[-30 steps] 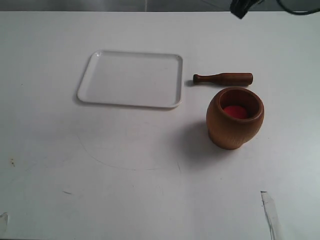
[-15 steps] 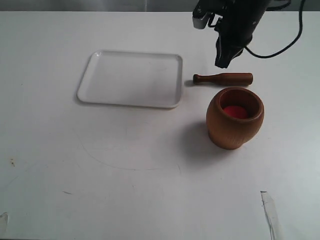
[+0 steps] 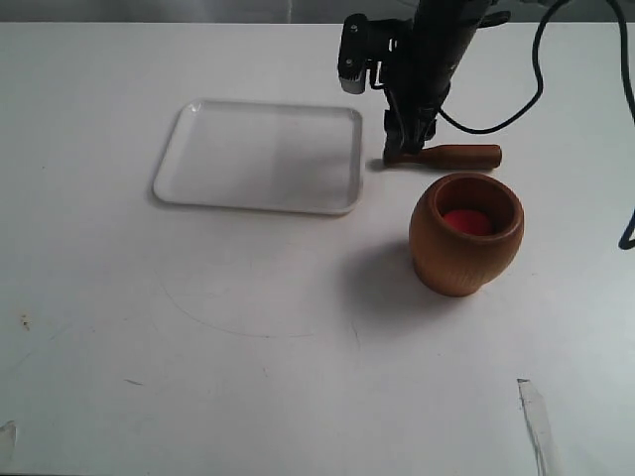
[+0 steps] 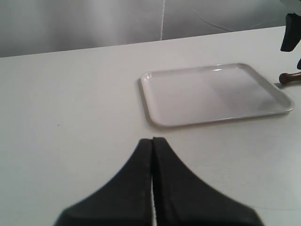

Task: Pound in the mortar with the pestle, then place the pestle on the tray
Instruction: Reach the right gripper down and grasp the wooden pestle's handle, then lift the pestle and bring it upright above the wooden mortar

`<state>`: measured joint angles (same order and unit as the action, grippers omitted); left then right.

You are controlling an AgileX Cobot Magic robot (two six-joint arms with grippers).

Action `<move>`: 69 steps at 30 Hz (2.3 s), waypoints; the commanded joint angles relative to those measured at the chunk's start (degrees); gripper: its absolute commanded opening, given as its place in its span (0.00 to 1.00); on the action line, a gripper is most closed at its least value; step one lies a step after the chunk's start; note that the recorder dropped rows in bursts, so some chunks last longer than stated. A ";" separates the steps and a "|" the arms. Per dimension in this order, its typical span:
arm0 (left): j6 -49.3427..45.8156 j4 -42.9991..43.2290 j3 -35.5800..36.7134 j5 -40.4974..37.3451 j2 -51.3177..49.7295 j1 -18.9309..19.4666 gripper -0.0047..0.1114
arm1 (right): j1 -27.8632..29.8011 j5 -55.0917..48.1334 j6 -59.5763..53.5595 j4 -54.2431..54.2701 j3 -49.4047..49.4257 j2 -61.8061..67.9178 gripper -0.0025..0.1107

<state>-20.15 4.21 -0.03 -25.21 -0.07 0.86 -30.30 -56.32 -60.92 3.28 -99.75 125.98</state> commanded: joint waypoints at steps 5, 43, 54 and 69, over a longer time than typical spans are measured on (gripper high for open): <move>0.47 -0.42 0.03 0.17 0.07 -0.44 0.04 | 0.50 0.41 0.51 -0.74 -0.27 2.61 0.52; 0.47 -0.42 0.03 0.17 0.07 -0.44 0.04 | 4.86 13.57 3.61 0.72 -0.38 3.58 0.02; 0.47 -0.42 0.03 0.17 0.07 -0.44 0.04 | 6.20 24.22 13.44 5.20 -0.27 -10.61 0.02; 0.47 -0.42 0.03 0.17 0.07 -0.44 0.04 | 10.30 74.02 29.29 13.22 51.65 -49.12 0.02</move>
<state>-20.15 4.21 -0.03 -25.21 -0.07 0.86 -20.39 10.30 -39.89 19.67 -52.68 80.38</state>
